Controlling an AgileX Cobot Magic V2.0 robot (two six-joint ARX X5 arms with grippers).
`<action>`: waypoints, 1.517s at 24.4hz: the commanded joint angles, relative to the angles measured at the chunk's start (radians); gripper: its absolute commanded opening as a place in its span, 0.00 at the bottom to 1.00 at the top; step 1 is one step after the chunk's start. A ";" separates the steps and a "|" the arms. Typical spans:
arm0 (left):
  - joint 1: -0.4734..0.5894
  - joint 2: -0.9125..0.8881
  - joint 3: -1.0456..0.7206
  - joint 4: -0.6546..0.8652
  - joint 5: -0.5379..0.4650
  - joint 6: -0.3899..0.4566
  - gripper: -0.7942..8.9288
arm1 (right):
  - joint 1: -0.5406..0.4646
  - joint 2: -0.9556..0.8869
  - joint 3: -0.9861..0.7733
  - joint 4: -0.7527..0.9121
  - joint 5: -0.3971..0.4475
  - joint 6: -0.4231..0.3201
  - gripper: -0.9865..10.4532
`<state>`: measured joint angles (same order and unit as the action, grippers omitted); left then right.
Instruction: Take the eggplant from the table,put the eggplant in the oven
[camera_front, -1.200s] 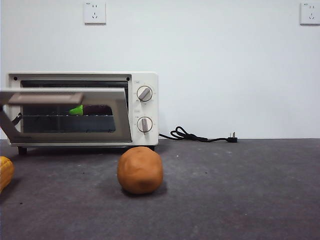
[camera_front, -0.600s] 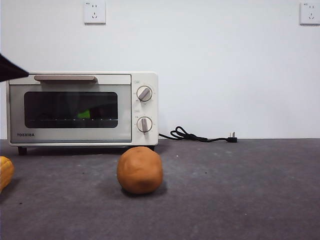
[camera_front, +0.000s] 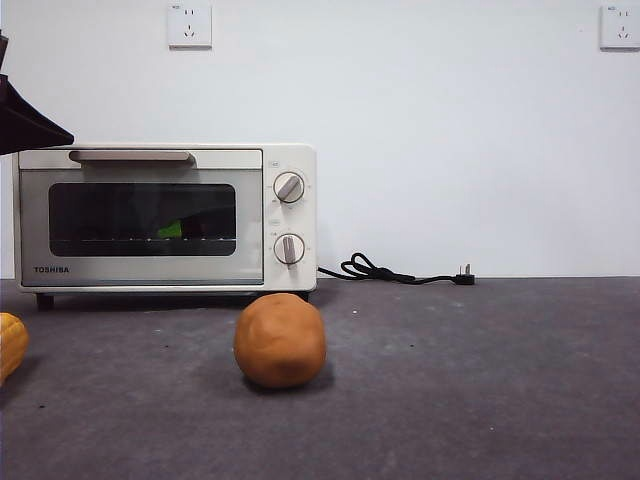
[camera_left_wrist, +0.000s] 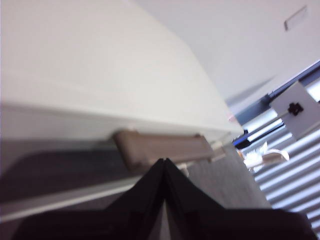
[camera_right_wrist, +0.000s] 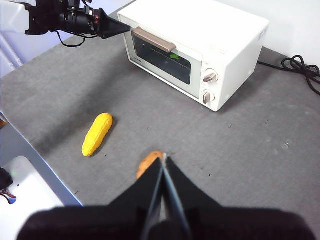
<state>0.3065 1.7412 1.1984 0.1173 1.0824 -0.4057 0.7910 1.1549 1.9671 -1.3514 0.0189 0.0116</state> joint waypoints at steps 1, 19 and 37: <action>-0.013 -0.049 -0.004 -0.115 -0.035 0.166 0.08 | 0.002 0.000 0.001 -0.019 0.000 0.011 0.08; -0.105 -0.536 -0.004 -0.683 -0.339 0.431 0.08 | 0.002 0.000 0.001 -0.019 0.000 0.007 0.08; -0.124 -1.037 -0.004 -1.052 -0.521 0.410 0.08 | 0.002 0.000 0.001 -0.019 0.000 0.011 0.09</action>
<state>0.1864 0.7193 1.1984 -0.9340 0.5678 0.0067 0.7910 1.1549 1.9671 -1.3514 0.0185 0.0116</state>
